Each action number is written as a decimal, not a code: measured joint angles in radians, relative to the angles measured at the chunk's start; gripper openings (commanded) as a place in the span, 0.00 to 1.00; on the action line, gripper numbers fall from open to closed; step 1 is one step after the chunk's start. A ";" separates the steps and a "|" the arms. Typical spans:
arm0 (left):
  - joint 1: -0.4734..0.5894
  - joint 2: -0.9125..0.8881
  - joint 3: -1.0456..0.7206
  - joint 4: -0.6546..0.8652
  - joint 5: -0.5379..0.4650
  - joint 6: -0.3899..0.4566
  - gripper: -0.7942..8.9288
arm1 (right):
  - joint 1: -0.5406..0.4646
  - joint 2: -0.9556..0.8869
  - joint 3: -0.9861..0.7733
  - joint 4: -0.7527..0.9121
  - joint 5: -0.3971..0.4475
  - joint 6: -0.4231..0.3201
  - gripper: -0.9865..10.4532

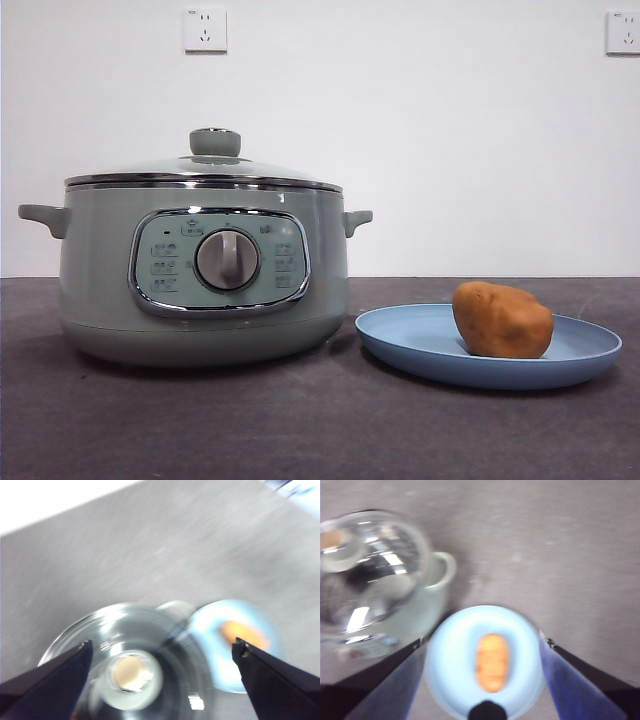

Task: Take the potato out from the steamer,put the potato on the plate,close the lid

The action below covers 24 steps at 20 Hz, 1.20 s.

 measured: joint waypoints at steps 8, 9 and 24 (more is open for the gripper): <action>0.000 -0.312 0.004 -0.114 0.063 0.001 0.46 | 0.000 -0.025 0.000 0.036 -0.251 -0.011 0.41; 0.000 -0.324 0.004 -0.122 0.064 0.002 0.39 | 0.000 -0.026 0.000 0.038 -0.251 -0.011 0.41; 0.000 -0.305 0.004 -0.219 0.061 0.056 0.08 | 0.000 -0.026 0.000 0.044 -0.212 -0.037 0.09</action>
